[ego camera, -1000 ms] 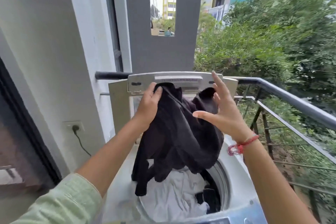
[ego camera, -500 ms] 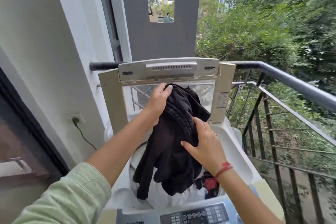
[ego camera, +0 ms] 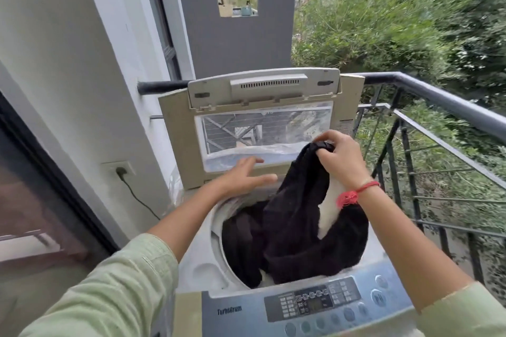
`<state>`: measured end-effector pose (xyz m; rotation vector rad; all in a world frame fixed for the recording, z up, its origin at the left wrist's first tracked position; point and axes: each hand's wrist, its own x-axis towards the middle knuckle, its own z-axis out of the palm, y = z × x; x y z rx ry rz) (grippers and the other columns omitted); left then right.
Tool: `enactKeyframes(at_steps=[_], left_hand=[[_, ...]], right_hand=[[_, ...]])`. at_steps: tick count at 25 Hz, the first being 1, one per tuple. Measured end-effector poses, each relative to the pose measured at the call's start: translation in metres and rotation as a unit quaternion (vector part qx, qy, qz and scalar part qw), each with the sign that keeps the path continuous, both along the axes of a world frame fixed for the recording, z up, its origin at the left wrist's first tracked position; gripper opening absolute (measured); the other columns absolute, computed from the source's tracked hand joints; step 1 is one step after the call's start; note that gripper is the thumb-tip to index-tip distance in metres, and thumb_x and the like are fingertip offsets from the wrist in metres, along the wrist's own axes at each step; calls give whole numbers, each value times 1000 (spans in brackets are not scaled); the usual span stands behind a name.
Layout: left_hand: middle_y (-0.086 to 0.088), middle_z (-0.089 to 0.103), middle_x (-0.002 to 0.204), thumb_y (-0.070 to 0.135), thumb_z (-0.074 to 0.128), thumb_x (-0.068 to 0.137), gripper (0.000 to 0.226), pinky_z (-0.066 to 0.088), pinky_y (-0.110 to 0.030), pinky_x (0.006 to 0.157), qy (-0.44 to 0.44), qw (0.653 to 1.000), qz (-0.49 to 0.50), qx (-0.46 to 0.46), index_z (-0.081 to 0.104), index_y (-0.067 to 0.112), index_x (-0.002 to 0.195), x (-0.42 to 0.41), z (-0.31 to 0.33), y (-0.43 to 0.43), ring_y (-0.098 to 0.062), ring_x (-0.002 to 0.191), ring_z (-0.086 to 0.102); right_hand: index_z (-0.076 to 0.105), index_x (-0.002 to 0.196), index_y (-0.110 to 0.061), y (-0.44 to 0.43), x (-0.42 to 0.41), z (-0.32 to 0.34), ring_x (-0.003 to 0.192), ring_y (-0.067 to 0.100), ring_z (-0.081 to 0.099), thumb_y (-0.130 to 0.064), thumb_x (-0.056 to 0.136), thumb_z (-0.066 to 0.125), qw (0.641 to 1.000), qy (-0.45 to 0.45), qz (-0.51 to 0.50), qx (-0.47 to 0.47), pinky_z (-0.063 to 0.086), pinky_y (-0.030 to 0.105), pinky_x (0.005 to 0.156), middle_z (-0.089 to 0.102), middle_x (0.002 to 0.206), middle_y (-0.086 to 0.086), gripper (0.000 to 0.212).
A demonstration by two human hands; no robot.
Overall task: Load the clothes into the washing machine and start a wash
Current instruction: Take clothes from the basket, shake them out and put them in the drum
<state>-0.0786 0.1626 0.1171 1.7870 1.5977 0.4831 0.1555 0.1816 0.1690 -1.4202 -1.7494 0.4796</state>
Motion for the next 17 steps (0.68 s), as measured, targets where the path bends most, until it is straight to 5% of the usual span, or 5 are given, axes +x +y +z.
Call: enactKeyframes(at_steps=[4,9,13,15,17], left_hand=[[12,50,131,60,71,70,73,45,-34,97,-16,997,-60,39,41,33,131,33,-39,-8,-8,118,49],[-9,69,95,14,46,82,22,42,-34,69,-37,977,51,204,63,13,95,29,-38,4,-30,95,61],[-5,64,89,16,35,72,31,41,-34,78,-60,971,73,220,61,16,90,-17,3,6,-24,89,58],[-1,64,85,21,37,79,23,42,-36,77,-33,969,39,241,58,23,87,-24,20,-4,-20,81,57],[5,60,80,34,41,85,20,43,-35,68,51,953,-60,291,56,22,89,-19,32,-17,-15,73,54]], right_hand=[[71,91,-19,-3,-10,4,85,17,59,-6,75,55,1000,-11,12,-6,41,23,74,65,84,0,26],[59,109,-28,0,13,23,84,19,57,-30,77,69,986,-137,99,-7,46,30,75,59,87,-4,33],[19,145,-33,0,41,-21,87,21,54,-78,53,65,868,-468,157,45,47,36,70,41,114,0,113],[1,150,-29,0,43,-64,95,26,53,-64,51,74,781,-599,155,90,49,36,67,39,122,4,128],[-9,148,-30,13,45,-84,98,28,53,-23,68,75,747,-642,130,115,52,35,65,39,128,9,116]])
